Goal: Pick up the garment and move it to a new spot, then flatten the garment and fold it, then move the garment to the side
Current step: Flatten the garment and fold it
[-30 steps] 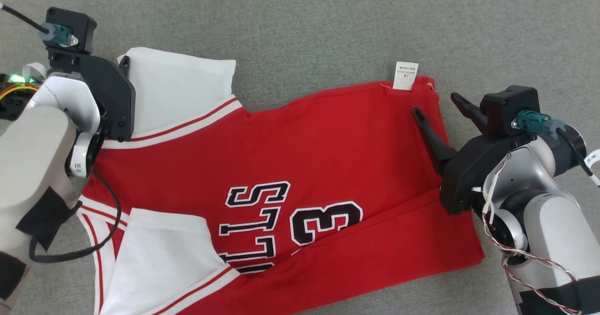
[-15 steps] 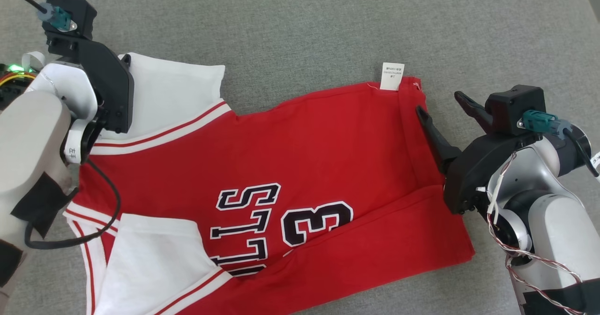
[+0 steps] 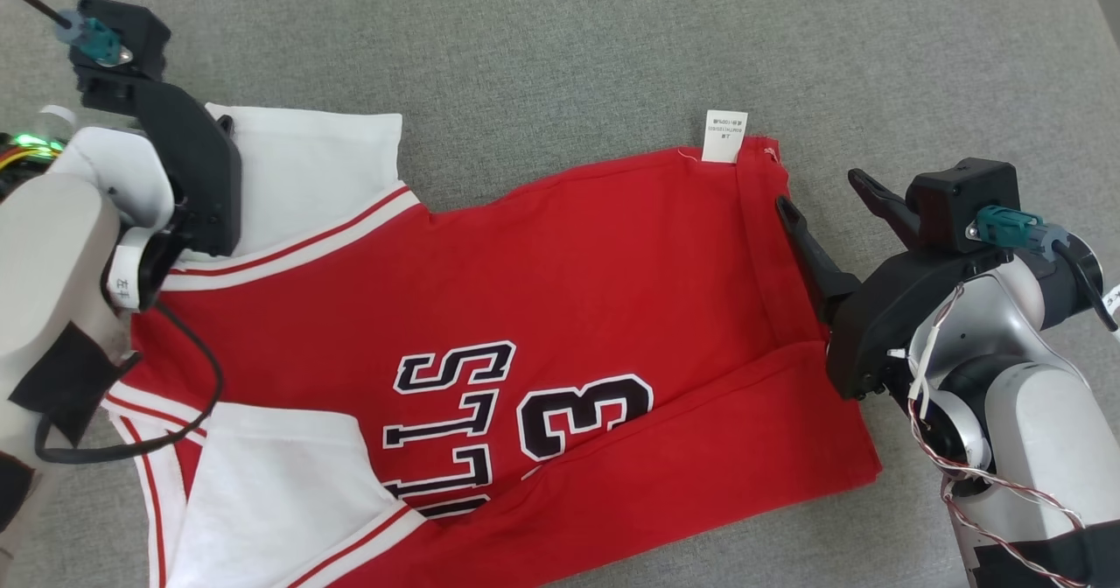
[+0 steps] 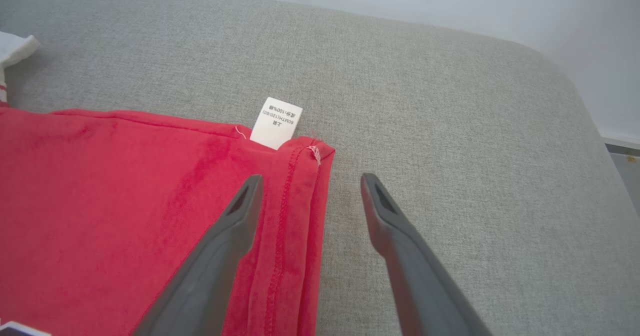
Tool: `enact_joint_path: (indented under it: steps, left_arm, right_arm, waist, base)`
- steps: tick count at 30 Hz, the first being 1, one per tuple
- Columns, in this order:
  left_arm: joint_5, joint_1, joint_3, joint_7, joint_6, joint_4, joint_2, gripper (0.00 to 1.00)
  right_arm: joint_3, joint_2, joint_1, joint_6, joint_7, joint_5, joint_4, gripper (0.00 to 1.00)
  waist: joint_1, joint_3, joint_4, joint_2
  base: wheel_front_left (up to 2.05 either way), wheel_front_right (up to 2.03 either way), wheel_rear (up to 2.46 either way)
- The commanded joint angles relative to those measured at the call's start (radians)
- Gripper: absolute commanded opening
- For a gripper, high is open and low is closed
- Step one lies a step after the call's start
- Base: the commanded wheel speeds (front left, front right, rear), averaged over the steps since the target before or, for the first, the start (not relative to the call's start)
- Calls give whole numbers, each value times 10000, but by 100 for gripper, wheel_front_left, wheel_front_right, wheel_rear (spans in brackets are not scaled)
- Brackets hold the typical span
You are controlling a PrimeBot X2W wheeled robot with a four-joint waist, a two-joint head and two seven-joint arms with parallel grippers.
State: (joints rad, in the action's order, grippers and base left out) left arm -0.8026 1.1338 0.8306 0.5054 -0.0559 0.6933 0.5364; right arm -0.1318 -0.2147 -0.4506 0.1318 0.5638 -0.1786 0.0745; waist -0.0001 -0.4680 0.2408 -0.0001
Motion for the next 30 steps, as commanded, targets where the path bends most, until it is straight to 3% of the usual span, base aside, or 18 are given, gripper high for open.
enact_joint_path:
  steps: [1,2,9,18,25,30]
  left_arm:
    - [-177,-560,163,301,174,117,-127,14]
    - [-299,-598,129,358,224,108,-133,0]
    - [-797,-470,-384,24,343,-157,-57,0]
    - [-1264,-537,-970,-286,268,-866,392,0]
    - [-1408,-629,-1099,-353,149,-1292,587,0]
    - [-1451,-699,-1159,-396,58,-1502,678,0]
  right_arm:
    - [-9,54,-10,-24,1,38,-20,100]
    - [-16,59,-41,-24,12,39,-29,100]
    - [-79,-26,-383,-24,167,506,205,100]
    - [-458,67,-737,-24,940,2499,698,100]
    - [-552,-18,-1176,-24,1142,3463,-209,100]
    - [-500,41,-1508,-24,814,3350,-1136,100]
  waist:
    - [1,-27,-6,1]
    - [1,-40,-9,1]
    - [1,-66,-59,1]
    - [1,-156,-159,1]
    - [1,-233,-269,1]
    - [1,-270,-296,1]
  base:
    - [0,0,0]
    - [0,0,0]
    - [0,0,0]
    - [0,0,0]
    - [0,0,0]
    - [0,0,0]
